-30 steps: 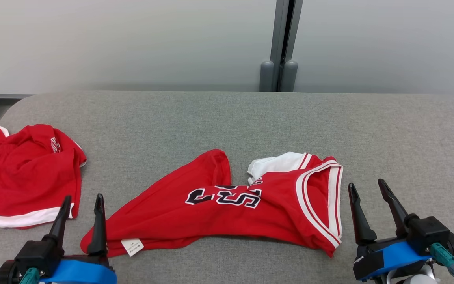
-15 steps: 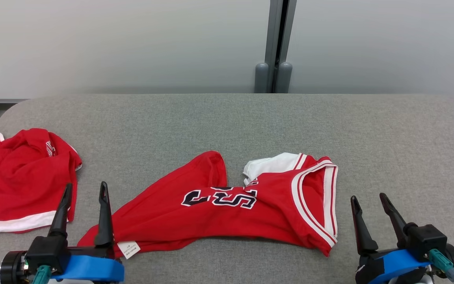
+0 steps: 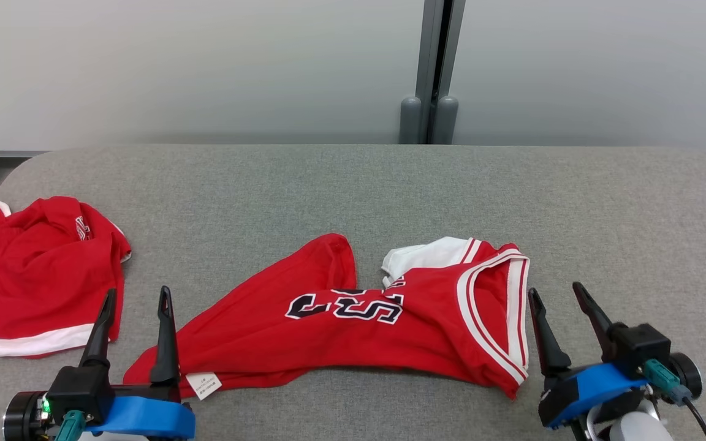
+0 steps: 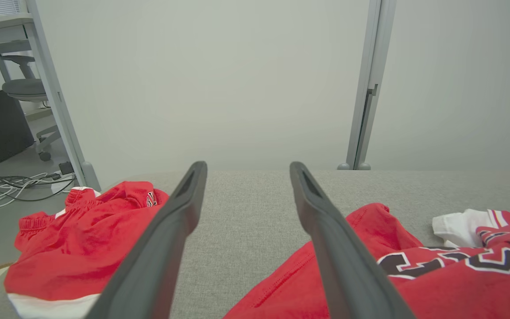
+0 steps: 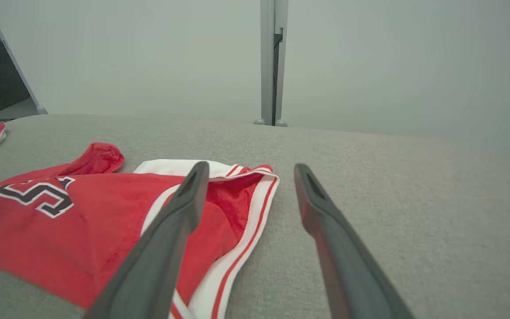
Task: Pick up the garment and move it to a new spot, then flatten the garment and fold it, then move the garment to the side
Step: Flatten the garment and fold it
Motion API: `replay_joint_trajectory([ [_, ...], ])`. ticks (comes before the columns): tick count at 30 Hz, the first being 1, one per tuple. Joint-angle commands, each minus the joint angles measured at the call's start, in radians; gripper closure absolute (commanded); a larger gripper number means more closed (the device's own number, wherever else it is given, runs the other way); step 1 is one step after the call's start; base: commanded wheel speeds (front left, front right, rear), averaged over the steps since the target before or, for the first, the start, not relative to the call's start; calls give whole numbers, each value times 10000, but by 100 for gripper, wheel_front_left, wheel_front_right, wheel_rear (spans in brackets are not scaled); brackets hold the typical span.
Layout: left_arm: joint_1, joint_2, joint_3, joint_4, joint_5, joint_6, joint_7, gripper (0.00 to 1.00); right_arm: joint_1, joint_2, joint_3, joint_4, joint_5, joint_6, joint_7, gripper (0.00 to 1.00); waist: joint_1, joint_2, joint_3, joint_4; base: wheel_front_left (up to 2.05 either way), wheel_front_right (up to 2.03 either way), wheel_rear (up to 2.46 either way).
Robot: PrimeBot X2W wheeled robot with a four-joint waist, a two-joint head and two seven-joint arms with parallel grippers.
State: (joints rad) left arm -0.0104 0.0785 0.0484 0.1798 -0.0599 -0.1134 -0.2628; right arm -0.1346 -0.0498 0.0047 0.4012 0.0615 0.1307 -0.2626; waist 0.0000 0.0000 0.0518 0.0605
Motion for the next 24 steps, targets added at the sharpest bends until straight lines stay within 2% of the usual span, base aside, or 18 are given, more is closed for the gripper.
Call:
replay_joint_trajectory([
  [1,-177,-14,-15,11,54,-39,-28,0,-340,-45,74,96,-113,1,-33,0,0,0,24,40,0,0,0],
  [11,-538,-91,-180,23,-7,-129,-28,0,-3355,-703,369,1749,-431,1,-32,0,0,0,559,368,0,0,0],
  [18,-928,-151,-374,0,-127,-181,-30,0,-4634,-1163,329,3900,-557,1,-23,0,0,0,1109,744,0,0,0],
  [24,-1163,-185,-466,34,-191,-192,-28,0,-5310,-1273,412,5922,-454,1,18,0,0,0,1430,942,0,0,0],
])
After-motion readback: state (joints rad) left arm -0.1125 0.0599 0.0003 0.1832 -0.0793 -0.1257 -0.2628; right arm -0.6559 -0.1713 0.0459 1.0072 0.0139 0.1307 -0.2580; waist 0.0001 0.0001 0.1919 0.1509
